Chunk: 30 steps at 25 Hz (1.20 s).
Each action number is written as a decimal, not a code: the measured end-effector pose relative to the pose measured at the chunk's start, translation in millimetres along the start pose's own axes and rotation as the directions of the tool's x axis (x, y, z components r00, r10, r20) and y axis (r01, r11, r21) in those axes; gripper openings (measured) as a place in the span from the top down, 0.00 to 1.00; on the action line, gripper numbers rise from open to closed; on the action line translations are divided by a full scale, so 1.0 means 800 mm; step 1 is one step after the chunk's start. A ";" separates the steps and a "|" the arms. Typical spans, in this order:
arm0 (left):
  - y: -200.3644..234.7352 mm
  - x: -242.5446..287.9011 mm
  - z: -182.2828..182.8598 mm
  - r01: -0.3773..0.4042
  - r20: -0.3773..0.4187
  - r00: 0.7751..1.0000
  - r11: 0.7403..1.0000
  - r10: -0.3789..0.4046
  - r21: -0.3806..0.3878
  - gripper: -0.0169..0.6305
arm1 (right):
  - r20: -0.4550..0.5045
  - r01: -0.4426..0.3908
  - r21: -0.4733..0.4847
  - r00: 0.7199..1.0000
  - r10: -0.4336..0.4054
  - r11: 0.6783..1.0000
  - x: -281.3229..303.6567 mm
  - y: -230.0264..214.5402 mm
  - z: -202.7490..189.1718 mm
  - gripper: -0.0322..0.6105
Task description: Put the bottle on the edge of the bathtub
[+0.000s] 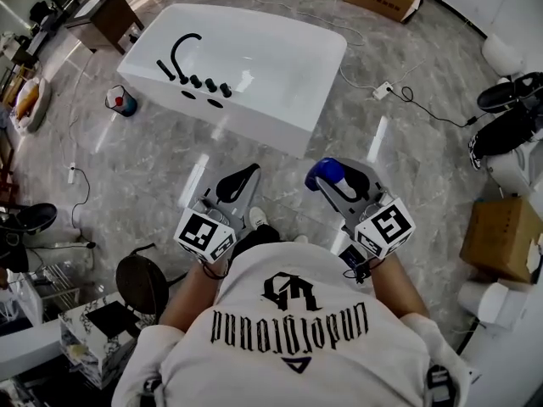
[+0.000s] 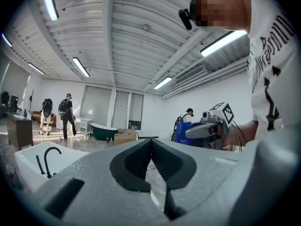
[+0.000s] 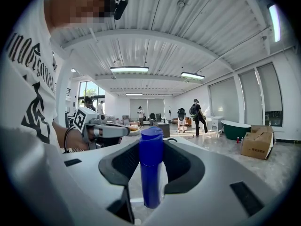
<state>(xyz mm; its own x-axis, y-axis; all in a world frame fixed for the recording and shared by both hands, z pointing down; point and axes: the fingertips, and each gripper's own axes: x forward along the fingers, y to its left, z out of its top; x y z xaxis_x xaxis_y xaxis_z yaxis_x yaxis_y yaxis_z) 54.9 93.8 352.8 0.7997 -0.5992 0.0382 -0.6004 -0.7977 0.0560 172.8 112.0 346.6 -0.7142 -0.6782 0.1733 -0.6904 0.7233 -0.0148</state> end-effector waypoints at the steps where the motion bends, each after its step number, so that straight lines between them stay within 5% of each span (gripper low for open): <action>1: 0.007 0.001 0.000 0.000 0.001 1.000 1.000 0.000 -0.002 0.95 | -0.004 0.002 0.000 1.000 -0.002 1.000 0.006 -0.002 0.000 0.71; 20: 0.202 -0.010 0.027 0.019 0.025 1.000 1.000 -0.019 0.003 0.95 | 0.001 0.032 -0.026 0.999 -0.032 0.999 0.202 -0.042 0.054 0.71; 30: 0.239 -0.005 0.015 -0.017 0.001 1.000 1.000 0.017 -0.015 0.95 | -0.004 -0.010 -0.034 1.000 0.010 0.999 0.248 -0.065 0.060 0.71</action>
<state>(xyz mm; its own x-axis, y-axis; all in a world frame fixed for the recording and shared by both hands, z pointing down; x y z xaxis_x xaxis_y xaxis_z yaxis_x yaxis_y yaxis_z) -63.4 -56.9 351.8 0.7893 -0.6128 0.0384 -0.6139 -0.7863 0.0703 61.1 -66.3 334.6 -0.7207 -0.6703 0.1768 -0.6788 0.7341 0.0165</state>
